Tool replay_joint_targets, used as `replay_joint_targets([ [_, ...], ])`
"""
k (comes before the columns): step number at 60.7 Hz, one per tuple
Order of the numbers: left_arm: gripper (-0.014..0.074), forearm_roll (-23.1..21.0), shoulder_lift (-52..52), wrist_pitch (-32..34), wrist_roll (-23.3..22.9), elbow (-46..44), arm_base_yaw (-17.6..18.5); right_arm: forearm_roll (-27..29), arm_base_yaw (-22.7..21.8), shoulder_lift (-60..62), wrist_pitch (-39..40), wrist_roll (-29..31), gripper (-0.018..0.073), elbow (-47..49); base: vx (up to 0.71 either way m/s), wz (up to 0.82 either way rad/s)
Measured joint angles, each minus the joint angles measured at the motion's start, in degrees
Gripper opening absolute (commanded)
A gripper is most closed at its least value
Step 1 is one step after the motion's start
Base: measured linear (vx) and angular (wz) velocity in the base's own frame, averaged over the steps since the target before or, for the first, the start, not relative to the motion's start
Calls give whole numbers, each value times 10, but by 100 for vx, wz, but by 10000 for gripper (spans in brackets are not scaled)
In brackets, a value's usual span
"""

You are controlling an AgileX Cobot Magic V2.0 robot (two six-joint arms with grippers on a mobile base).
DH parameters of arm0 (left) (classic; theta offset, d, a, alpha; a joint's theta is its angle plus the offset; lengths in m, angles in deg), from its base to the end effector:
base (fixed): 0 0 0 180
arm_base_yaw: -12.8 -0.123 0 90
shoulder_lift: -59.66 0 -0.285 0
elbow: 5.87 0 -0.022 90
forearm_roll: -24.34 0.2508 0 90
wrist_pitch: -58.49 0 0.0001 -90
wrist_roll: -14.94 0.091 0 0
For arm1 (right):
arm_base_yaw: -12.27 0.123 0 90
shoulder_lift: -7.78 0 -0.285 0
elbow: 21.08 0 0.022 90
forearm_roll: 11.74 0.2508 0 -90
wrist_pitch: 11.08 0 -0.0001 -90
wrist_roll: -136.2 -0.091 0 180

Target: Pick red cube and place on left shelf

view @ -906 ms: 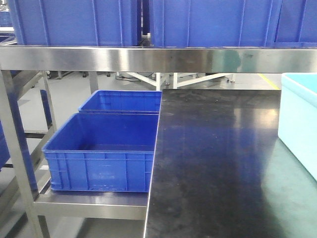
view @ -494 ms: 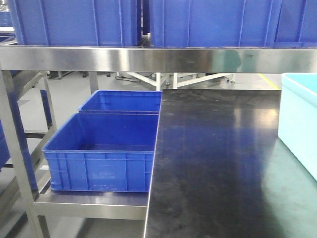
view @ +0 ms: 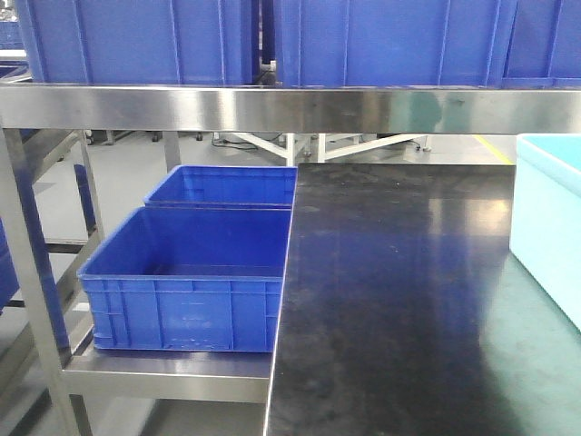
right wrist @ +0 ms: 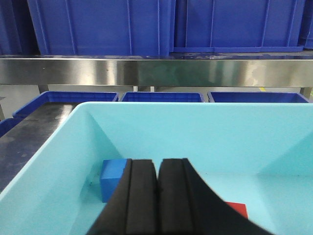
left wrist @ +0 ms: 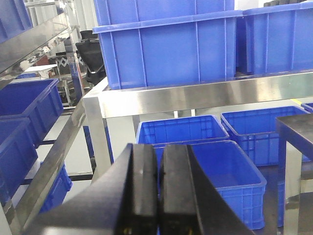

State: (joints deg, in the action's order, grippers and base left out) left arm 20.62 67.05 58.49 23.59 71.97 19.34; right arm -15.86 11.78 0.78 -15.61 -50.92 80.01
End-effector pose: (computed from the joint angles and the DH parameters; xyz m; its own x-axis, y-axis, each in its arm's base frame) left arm 0.0558 -0.0064 0.2099 0.0921 0.0759 -0.9928 0.1064 0.9906 0.0856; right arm 0.0567 -0.0010 0.1968 -0.0067 0.0526 -0.9986 0.0146 0.9985 0.0525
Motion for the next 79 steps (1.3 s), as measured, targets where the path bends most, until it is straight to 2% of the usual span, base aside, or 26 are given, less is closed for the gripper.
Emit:
replay_joint_targets([
  [12, 106, 0, 0, 0, 0, 0, 0, 0, 0, 0, 1, 0, 49, 0, 1, 9],
  [32, 106, 0, 0, 0, 0, 0, 0, 0, 0, 0, 50, 0, 49, 0, -1, -3],
  [38, 106, 0, 0, 0, 0, 0, 0, 0, 0, -35, 42, 0, 49, 12, 0, 0],
  [45, 106, 0, 0, 0, 0, 0, 0, 0, 0, -125, 5, 0, 49, 65, 0, 0],
  [58, 106, 0, 0, 0, 0, 0, 0, 0, 0, -313, -95, 0, 49, 234, 0, 0],
  [69, 106, 0, 0, 0, 0, 0, 0, 0, 0, -426, -116, 0, 49, 337, 0, 0],
  [79, 106, 0, 0, 0, 0, 0, 0, 0, 0, -492, -142, 0, 49, 389, 0, 0],
])
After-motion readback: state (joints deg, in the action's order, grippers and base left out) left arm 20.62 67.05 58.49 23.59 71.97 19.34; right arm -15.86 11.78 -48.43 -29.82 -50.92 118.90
